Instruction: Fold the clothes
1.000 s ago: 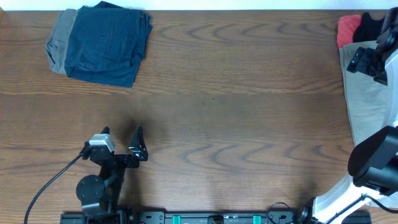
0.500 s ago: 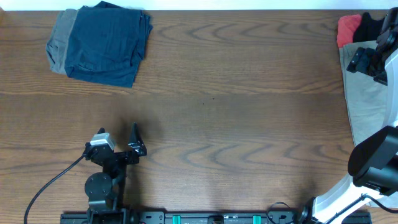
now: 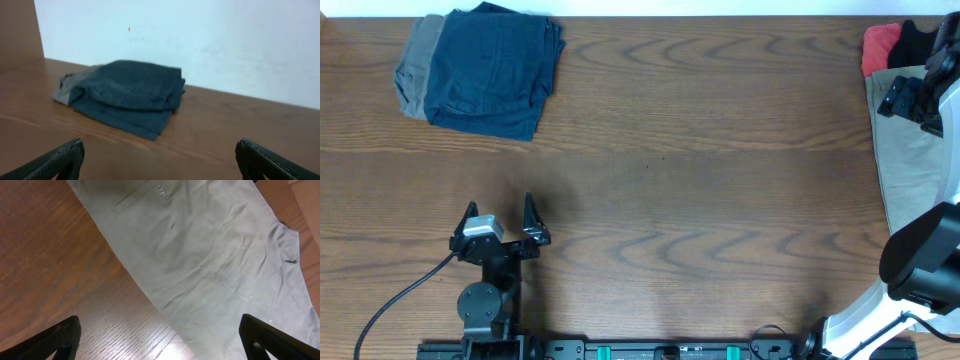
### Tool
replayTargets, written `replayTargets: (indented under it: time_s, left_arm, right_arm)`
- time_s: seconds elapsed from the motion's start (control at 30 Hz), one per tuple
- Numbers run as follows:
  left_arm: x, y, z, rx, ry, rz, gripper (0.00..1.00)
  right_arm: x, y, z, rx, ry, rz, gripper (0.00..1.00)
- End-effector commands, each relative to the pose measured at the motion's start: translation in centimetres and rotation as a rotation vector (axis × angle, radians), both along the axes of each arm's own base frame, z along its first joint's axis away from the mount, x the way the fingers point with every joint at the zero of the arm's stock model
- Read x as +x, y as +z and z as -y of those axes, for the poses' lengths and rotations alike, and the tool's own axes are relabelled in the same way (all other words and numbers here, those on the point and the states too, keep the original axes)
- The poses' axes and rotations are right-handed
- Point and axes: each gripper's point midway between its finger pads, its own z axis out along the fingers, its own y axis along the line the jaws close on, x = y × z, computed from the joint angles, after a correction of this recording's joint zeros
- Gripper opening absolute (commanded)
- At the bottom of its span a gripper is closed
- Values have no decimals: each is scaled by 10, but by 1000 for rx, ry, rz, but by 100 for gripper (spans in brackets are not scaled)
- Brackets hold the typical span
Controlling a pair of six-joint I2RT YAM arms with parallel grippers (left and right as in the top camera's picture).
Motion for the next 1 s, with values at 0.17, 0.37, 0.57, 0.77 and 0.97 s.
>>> replayTargets:
  time_s: [0.17, 0.37, 0.57, 0.77, 0.97]
  left_arm:
    - [-2, -25, 0, 56, -5, -103, 98]
    - [-2, -32, 11, 121, -71, -132, 98]
    - [-2, -32, 11, 121, -71, -132, 98]
    - [-2, -32, 11, 121, -72, -134, 98]
    - [-2, -32, 11, 121, -72, -134, 98]
  right_arm:
    - [1, 1, 1, -8, -12, 3, 99]
    - [1, 1, 1, -7, -12, 3, 99]
    - [1, 1, 1, -8, -12, 3, 99]
    - [1, 1, 1, -8, -12, 3, 99]
    - [1, 1, 1, -8, -12, 3, 99]
